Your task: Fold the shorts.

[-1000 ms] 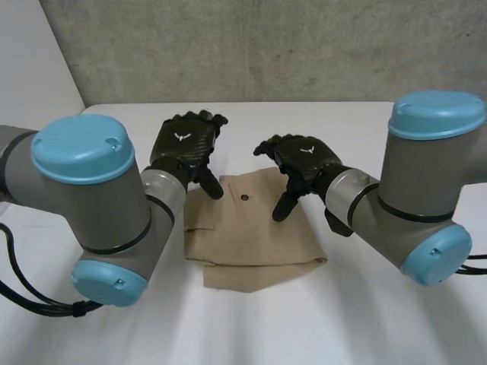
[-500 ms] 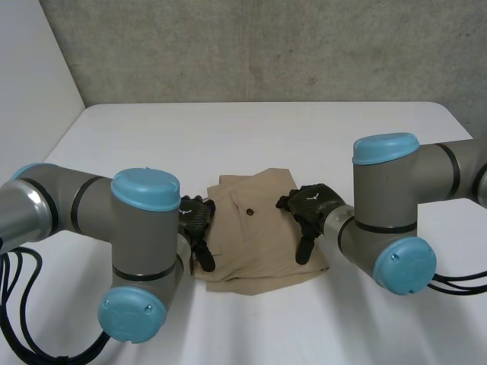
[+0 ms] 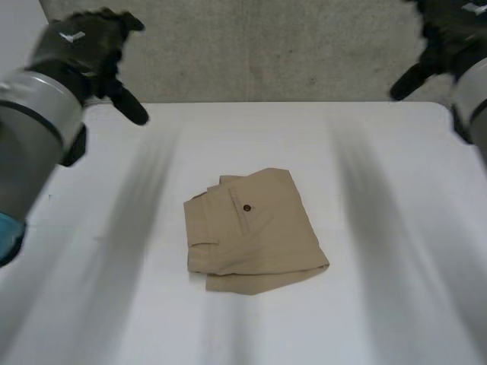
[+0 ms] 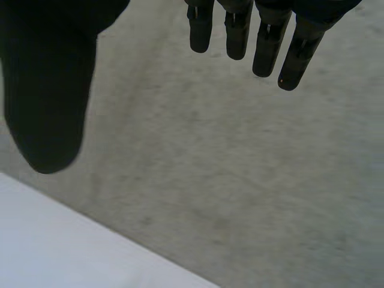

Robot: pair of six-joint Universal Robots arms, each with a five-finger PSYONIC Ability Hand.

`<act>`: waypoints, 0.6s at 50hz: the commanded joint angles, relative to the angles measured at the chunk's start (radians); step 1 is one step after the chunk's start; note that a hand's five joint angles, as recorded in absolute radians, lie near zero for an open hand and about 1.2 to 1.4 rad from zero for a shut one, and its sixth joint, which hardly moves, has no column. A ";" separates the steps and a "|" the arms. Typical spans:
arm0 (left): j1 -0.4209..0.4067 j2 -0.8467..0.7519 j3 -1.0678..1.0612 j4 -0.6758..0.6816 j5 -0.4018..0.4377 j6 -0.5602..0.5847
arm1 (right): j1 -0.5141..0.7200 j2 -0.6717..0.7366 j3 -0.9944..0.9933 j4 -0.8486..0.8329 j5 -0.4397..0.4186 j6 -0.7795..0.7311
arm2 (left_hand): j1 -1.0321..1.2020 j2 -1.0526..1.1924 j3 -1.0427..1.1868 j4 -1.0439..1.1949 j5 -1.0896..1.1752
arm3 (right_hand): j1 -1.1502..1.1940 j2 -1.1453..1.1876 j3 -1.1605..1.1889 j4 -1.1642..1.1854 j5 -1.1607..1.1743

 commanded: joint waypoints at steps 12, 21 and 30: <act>0.036 0.062 0.000 -0.103 0.007 -0.050 | -0.032 -0.021 -0.020 0.151 -0.060 -0.015 | -0.004 -0.012 -0.025 -0.016 -0.030 | 0.036 -0.047 -0.020 -0.061 -0.065; 0.029 0.065 -0.048 -0.076 0.011 -0.044 | -0.025 -0.020 0.015 0.140 -0.116 -0.105 | -0.010 -0.018 -0.031 -0.022 -0.036 | 0.036 -0.047 -0.020 -0.061 -0.065; 0.014 -0.027 -0.141 0.064 0.083 0.052 | -0.022 0.002 0.116 0.071 -0.218 -0.360 | 0.025 0.018 0.004 0.013 -0.001 | 0.036 -0.047 -0.020 -0.061 -0.065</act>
